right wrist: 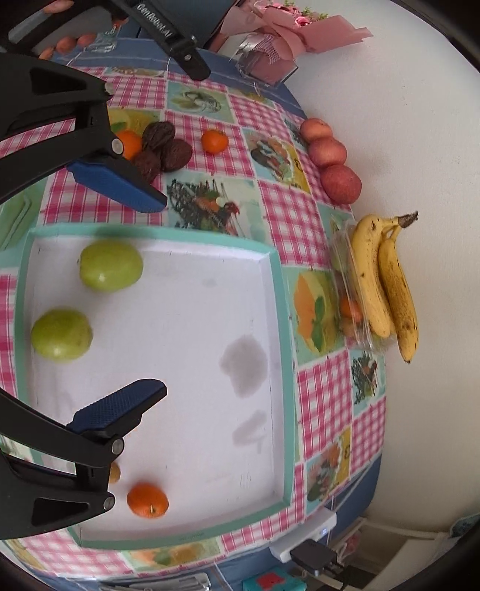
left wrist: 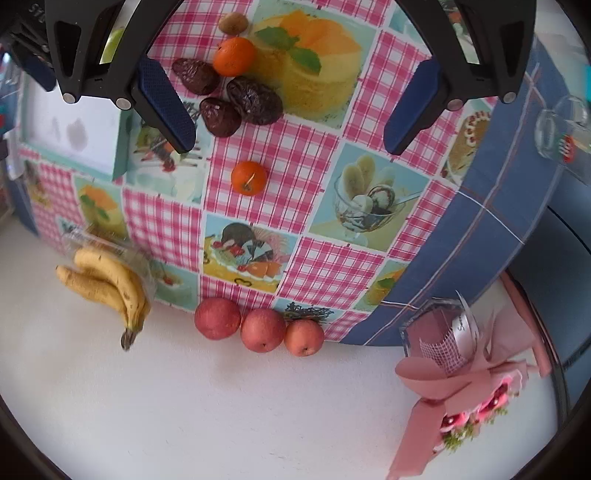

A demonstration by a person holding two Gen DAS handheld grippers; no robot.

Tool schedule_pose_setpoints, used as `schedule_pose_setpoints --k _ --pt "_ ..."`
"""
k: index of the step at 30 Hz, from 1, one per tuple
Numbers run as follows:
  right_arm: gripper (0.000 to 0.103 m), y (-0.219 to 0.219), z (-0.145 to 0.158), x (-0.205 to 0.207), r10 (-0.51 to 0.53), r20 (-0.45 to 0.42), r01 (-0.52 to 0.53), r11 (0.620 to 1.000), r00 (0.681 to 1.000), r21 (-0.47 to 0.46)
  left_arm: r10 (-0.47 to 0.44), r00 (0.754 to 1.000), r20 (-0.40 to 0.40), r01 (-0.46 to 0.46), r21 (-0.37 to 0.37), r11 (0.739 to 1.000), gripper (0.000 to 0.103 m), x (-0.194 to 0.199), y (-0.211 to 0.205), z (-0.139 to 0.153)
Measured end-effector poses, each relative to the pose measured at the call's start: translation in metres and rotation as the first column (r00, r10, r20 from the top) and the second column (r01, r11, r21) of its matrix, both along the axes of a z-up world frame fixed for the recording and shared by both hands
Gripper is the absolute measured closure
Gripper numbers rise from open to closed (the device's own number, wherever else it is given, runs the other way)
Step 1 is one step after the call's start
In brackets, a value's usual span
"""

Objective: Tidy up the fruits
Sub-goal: 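Move both tools back toward the dates and mandarins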

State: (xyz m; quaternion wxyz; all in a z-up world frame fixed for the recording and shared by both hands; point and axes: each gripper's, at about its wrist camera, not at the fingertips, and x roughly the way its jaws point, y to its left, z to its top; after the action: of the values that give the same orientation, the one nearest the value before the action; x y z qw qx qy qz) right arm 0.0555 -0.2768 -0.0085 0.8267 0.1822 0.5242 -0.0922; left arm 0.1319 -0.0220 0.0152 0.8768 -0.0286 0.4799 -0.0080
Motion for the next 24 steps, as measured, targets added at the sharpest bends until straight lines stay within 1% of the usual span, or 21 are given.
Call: schedule_pose_setpoints --k 2,5,7,11,12,14,16,19,24 --pt "0.011 0.006 0.001 0.006 0.011 0.005 -0.011 1.000 1.000 -0.001 0.013 1.000 0.019 -0.013 -0.018 1.000 0.000 0.001 0.010 0.002" --pt "0.011 0.012 0.002 0.014 0.025 0.012 -0.025 1.000 1.000 0.000 0.036 0.998 0.057 -0.035 -0.013 0.999 0.000 0.002 0.022 0.005" --pt "0.011 0.018 0.003 0.021 0.036 0.016 -0.036 0.999 0.999 0.001 0.047 0.996 0.071 -0.045 -0.025 0.999 0.000 0.003 0.032 0.006" --pt "0.011 0.031 0.003 0.033 0.067 0.018 -0.067 0.998 0.998 0.010 0.082 0.994 0.074 -0.076 -0.081 0.994 0.000 0.004 0.051 0.009" --pt "0.011 0.035 0.004 0.035 0.081 0.023 -0.082 0.996 0.996 0.021 0.087 0.993 0.081 -0.078 -0.105 0.991 0.000 0.004 0.056 0.011" --pt "0.011 0.043 0.004 0.039 0.098 0.026 -0.099 0.995 0.995 0.028 0.078 0.991 0.109 -0.064 -0.128 0.990 0.000 0.002 0.060 0.017" --pt "0.011 0.052 0.005 0.043 0.119 0.030 -0.120 0.992 0.992 0.034 0.074 0.990 0.123 -0.059 -0.118 0.991 0.000 0.001 0.060 0.021" --pt "0.011 0.064 0.009 0.046 0.148 0.047 -0.149 0.988 0.988 0.031 0.064 0.990 0.124 -0.049 -0.125 0.991 0.000 0.001 0.062 0.025" --pt "0.011 0.076 0.013 0.048 0.169 0.076 -0.171 0.985 0.983 0.031 0.050 0.991 0.124 -0.027 -0.182 0.983 0.000 0.000 0.064 0.027"
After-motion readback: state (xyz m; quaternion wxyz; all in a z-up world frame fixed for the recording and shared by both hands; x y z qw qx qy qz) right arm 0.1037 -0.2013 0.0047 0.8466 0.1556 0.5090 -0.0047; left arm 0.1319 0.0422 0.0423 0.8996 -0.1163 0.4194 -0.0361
